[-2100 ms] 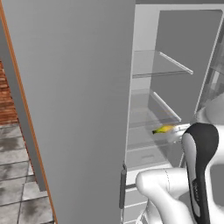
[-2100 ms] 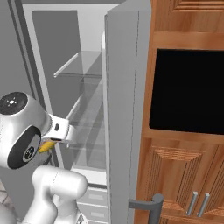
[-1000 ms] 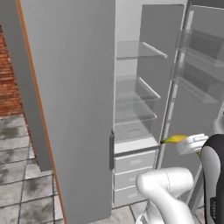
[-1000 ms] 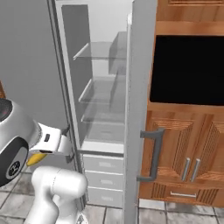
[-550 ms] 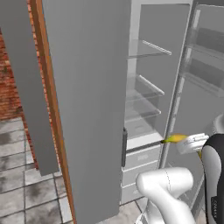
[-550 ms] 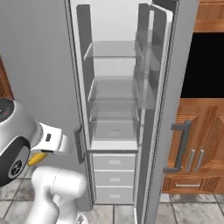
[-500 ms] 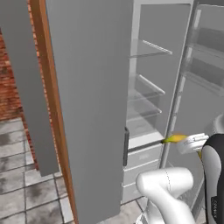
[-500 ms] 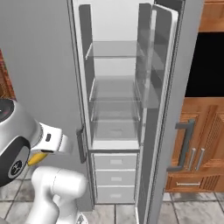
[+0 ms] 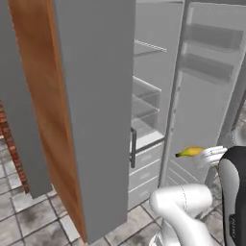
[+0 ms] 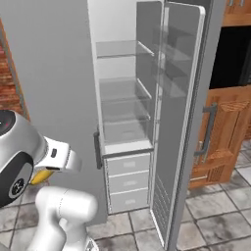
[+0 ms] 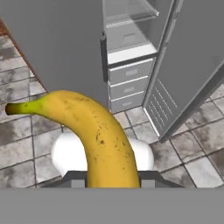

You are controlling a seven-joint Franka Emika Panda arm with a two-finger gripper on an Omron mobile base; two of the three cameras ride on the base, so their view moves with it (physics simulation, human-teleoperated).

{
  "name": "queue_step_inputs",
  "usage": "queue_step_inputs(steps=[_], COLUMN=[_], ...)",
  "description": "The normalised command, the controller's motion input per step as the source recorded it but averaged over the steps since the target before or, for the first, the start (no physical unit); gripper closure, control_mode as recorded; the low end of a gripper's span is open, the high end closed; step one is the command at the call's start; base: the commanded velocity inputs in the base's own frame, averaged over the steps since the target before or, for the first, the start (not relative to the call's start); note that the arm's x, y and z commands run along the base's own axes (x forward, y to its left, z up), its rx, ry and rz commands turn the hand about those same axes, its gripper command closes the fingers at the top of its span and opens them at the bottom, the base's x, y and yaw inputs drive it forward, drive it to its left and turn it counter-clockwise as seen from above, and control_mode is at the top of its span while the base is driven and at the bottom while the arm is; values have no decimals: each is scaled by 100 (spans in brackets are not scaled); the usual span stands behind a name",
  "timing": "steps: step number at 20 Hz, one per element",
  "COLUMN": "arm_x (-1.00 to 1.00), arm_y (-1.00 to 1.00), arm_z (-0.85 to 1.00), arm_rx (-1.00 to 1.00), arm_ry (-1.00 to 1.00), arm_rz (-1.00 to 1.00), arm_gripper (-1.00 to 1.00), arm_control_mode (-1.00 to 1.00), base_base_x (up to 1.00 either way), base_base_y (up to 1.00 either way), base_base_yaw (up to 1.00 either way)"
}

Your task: Retrieve the tangerine and banana from the fridge and place them into the bowl on the dining table.

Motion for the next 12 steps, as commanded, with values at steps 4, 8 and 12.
queue_step_inputs(steps=[4,8,12], arm_x=[0,0,0], arm_y=[0,0,0], arm_z=[0,0,0], arm_rx=[0,0,0], arm_ry=[0,0,0], arm_rz=[0,0,0], arm_gripper=[100,100,100], arm_control_mode=[100,100,100], base_base_x=[-81,-49,-17], base_base_y=[1,0,0], base_base_yaw=[-50,-51,-48])
